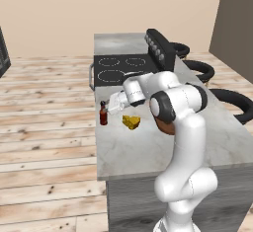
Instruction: Retrieve the reheated potato from the microwave, then place the potato, cheese, and condiment on the cutting board.
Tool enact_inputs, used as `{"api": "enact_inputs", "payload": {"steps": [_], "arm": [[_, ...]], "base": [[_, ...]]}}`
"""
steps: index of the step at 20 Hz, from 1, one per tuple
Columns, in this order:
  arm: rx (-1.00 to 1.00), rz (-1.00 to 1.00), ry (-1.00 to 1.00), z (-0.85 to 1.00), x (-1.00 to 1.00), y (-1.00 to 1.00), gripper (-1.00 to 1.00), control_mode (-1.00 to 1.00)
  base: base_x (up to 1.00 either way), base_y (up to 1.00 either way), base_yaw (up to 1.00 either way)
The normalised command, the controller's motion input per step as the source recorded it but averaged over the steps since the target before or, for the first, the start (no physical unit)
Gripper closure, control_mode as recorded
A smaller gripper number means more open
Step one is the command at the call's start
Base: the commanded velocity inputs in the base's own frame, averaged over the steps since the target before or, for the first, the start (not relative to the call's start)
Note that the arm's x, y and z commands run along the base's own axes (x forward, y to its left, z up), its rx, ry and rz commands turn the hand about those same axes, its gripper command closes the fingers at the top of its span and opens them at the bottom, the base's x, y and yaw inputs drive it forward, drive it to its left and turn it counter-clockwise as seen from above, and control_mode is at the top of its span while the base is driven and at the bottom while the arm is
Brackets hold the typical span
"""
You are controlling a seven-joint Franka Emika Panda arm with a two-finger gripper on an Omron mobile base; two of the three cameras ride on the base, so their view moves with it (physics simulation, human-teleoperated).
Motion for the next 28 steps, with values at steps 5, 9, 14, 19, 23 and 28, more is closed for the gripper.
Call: {"api": "enact_inputs", "payload": {"steps": [5, 9, 14, 19, 23, 28], "arm": [[0.00, 0.00, 0.00, -0.07, 0.14, 0.00, -1.00, -1.00], [0.00, 0.00, 0.00, -0.07, 0.13, 0.00, -1.00, -1.00], [0.00, 0.00, 0.00, -0.02, 0.04, 0.03, -1.00, -1.00], [0.00, 0.00, 0.00, 0.00, 0.00, 0.11, -1.00, -1.00], [0.00, 0.00, 0.00, 0.00, 0.00, 0.14, -1.00, -1.00], [0.00, 0.00, 0.00, 0.00, 0.02, 0.10, -1.00, -1.00]], "base": [[0.00, 0.00, 0.00], [0.00, 0.00, 0.00], [0.00, 0.00, 0.00], [0.00, 0.00, 0.00], [0.00, 0.00, 0.00], [0.00, 0.00, 0.00]]}}
